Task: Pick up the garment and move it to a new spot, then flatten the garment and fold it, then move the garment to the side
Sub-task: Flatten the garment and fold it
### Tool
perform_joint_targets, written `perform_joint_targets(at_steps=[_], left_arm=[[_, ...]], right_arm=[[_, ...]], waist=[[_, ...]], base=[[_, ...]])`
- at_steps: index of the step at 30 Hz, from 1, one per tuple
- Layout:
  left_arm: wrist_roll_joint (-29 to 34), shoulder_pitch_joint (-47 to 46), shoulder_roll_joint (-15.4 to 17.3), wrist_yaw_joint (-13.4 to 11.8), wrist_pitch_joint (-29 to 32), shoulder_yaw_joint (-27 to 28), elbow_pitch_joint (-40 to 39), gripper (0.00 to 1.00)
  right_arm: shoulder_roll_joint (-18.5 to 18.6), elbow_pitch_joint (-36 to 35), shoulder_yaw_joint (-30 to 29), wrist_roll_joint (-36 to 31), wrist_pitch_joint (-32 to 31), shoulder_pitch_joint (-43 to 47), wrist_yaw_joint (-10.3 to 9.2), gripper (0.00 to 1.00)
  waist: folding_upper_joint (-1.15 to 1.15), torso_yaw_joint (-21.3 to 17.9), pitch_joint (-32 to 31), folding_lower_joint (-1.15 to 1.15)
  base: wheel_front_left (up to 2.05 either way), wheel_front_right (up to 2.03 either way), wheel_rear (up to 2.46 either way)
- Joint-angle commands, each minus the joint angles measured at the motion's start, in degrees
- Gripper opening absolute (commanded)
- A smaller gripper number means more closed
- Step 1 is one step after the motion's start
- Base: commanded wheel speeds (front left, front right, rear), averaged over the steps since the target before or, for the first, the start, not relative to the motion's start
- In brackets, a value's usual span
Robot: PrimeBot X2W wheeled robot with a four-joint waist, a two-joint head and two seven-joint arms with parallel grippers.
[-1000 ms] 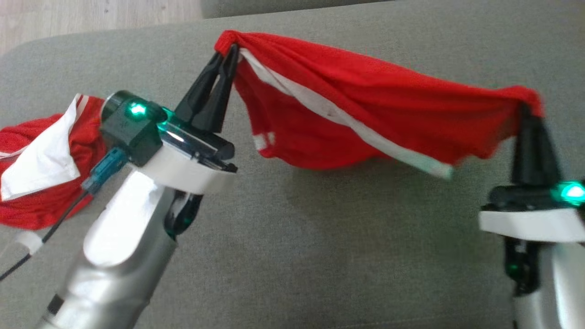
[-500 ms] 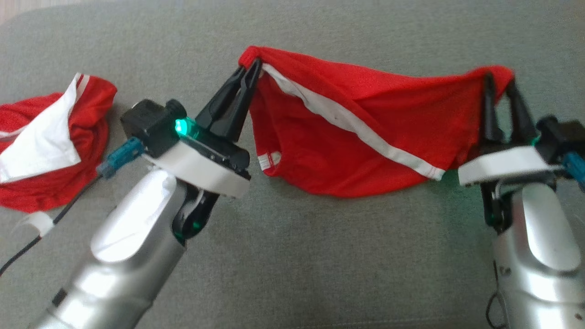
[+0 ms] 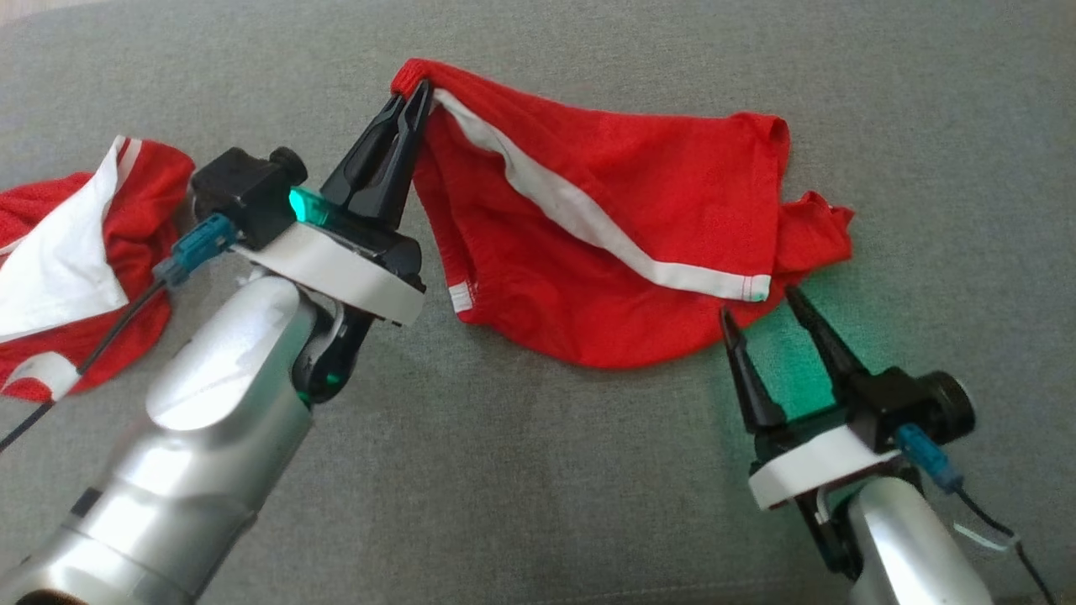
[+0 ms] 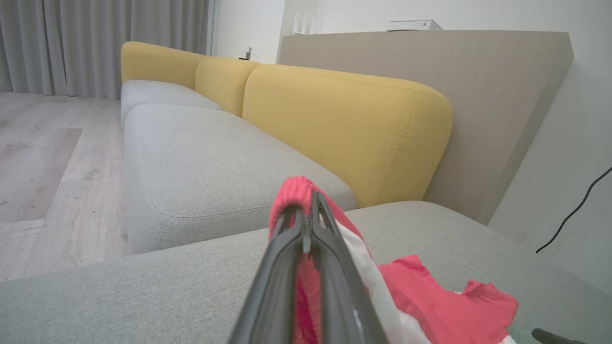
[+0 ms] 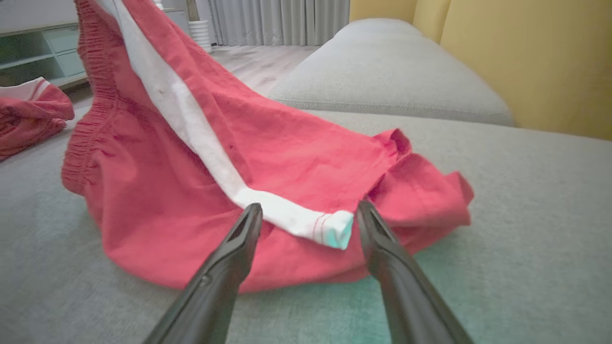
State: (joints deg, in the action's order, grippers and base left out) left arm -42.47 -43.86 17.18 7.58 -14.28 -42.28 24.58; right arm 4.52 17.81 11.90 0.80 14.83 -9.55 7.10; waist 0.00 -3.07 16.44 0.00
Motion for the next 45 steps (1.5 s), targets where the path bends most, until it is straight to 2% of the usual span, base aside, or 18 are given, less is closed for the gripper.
perform_joint_targets(at_steps=[1,13,15,17,19,21,24,30,37,41,45], left_arm=[[-0.43,-3.43,2.04,-0.09,-0.61,1.84,-1.17,0.00],[-0.19,-3.21,1.90,-0.09,-0.71,1.94,-1.44,0.00],[-0.03,-3.04,1.81,-0.09,-0.71,2.00,-1.49,0.00],[0.11,-2.85,1.67,-0.09,-0.71,1.96,-1.57,0.00],[0.25,-2.69,1.55,-0.09,-0.71,1.95,-1.64,0.00],[0.34,-2.54,1.54,-0.09,-0.71,1.96,-1.77,0.00],[0.43,-2.36,1.75,-0.09,-0.72,1.72,-1.94,0.00],[0.55,-2.45,2.26,-0.09,-0.72,1.47,-2.22,0.00],[2.04,-4.46,3.47,-0.09,-0.72,2.00,-5.08,0.00],[4.67,-10.58,4.93,-0.09,-0.72,1.13,-7.09,0.00],[7.98,-20.65,5.09,-0.09,-0.72,-0.26,-7.07,0.00]], right_arm=[[0.53,-1.66,1.77,0.84,0.17,-1.48,0.39,1.00],[0.09,6.76,1.03,1.75,0.17,-5.28,0.39,0.98],[0.06,7.58,1.30,1.83,0.17,-5.53,0.39,0.83],[0.02,8.14,1.45,2.31,0.17,-5.67,0.39,0.47],[0.03,8.53,1.35,2.70,0.17,-5.78,0.39,0.33],[0.07,8.70,1.33,2.86,0.17,-5.88,0.39,0.26],[0.03,8.99,1.33,3.22,0.17,-5.92,0.39,0.00],[0.41,6.90,1.17,2.32,0.17,-6.54,0.39,0.00],[-0.15,-5.85,-5.54,3.08,0.17,-9.92,0.39,0.00],[0.15,-11.06,-10.41,5.09,0.17,-17.46,0.39,0.00],[3.69,-10.29,-13.25,7.34,0.17,-29.92,0.39,0.00]], waist=[[0.00,-0.04,0.05,0.00],[0.00,1.17,-0.54,0.00],[0.00,1.25,-0.69,0.00],[0.00,1.43,-0.76,0.00],[0.00,1.64,-0.80,0.00],[0.00,1.80,-0.83,0.00],[0.00,2.02,-0.88,0.00],[0.00,2.30,-0.87,0.00],[0.00,1.75,-0.17,0.00],[0.00,0.69,1.68,0.00],[0.00,-0.97,4.77,0.00]], base=[[0.00,0.00,0.00],[0.00,0.00,0.00],[0.00,0.00,0.00],[0.00,0.00,0.00],[0.00,0.00,0.00],[0.00,0.00,0.00],[0.00,0.00,0.00],[0.00,0.00,0.00],[0.00,0.00,0.00],[0.00,0.00,0.00],[0.00,0.00,0.00]])
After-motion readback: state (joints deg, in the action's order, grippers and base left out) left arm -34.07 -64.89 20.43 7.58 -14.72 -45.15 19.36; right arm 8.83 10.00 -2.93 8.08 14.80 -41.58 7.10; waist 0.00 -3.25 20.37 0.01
